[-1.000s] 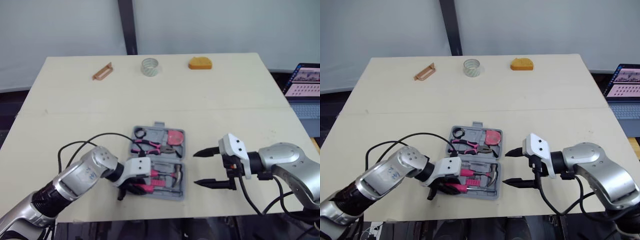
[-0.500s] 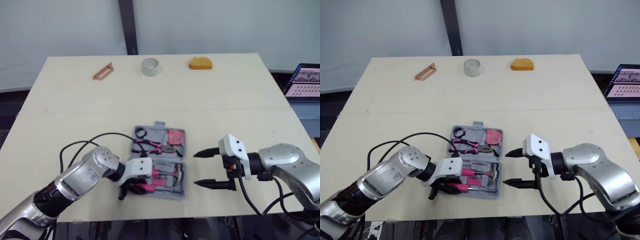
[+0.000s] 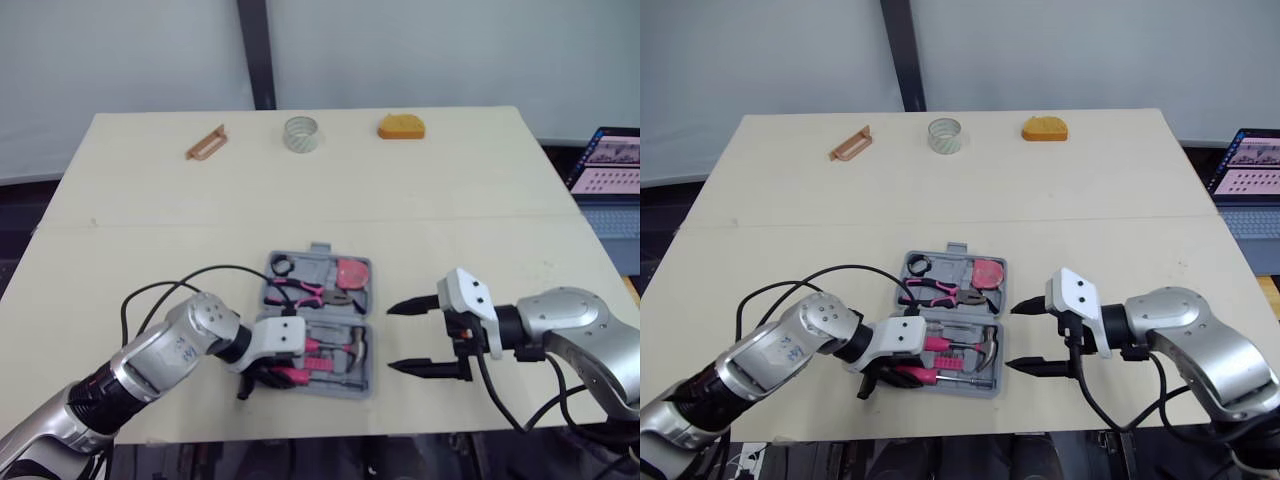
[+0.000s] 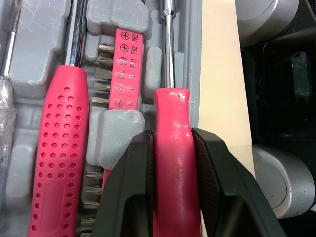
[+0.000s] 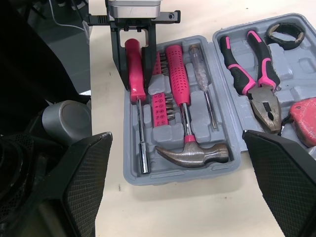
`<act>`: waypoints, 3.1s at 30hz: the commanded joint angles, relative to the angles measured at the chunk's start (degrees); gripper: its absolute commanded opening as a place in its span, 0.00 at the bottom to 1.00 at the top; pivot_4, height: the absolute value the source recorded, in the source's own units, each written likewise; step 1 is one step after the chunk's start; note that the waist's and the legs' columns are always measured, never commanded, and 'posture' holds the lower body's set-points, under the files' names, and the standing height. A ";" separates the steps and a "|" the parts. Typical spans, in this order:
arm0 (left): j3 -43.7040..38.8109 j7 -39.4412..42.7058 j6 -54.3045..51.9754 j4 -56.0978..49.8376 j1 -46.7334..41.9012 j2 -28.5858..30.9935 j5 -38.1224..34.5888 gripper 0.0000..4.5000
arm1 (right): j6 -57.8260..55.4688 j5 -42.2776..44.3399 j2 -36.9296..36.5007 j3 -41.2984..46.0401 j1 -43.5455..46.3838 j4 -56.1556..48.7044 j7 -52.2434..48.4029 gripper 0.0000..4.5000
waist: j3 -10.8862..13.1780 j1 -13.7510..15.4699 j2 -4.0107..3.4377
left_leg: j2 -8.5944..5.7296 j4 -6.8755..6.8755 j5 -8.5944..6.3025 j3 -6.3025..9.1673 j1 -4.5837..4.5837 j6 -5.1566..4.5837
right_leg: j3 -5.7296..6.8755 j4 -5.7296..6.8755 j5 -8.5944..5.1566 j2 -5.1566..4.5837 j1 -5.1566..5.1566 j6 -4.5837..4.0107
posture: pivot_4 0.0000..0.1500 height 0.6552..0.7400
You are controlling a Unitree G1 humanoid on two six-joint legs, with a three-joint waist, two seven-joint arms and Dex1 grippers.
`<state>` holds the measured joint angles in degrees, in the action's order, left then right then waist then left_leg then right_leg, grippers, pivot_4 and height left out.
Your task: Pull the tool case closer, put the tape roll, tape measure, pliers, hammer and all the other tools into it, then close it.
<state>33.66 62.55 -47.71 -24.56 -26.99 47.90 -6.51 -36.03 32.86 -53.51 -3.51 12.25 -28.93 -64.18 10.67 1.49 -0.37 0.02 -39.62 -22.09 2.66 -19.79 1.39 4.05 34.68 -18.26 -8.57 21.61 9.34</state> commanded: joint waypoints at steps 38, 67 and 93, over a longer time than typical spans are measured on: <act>-19.29 -1.22 14.42 -1.30 15.78 -3.11 -11.53 0.01 | 0.65 1.08 1.56 2.05 1.76 0.69 0.12 1.00 | 0.00 -0.06 0.00 | -0.01 -0.18 -0.04 0.10 -0.16 -0.06 | 0.02 0.00 0.00 -0.01 0.01 0.00 | 1.00 1.00; -16.21 -1.87 22.75 6.18 18.42 -3.91 -4.63 0.01 | 0.25 1.04 1.39 2.58 1.50 0.46 0.30 1.00 | 0.00 -0.10 -0.01 | -0.01 -0.23 -0.04 0.13 -0.20 -0.08 | 0.08 0.02 0.00 0.00 0.03 0.00 | 1.00 1.00; -16.99 -2.25 22.73 7.25 17.66 -5.38 -4.78 0.01 | 0.25 1.09 1.29 2.76 1.43 0.49 0.21 1.00 | -0.01 -0.12 -0.01 | -0.01 -0.25 -0.04 0.14 -0.21 -0.08 | 0.10 0.03 0.00 -0.01 0.03 0.01 | 1.00 1.00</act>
<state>16.81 60.39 -25.52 -17.17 -9.33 42.68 -11.38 -36.24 33.29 -52.12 -2.14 13.24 -27.56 -64.03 10.66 1.38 -0.38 0.01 -39.87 -22.13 2.80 -20.01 1.32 4.14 34.71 -18.26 -8.58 21.63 9.34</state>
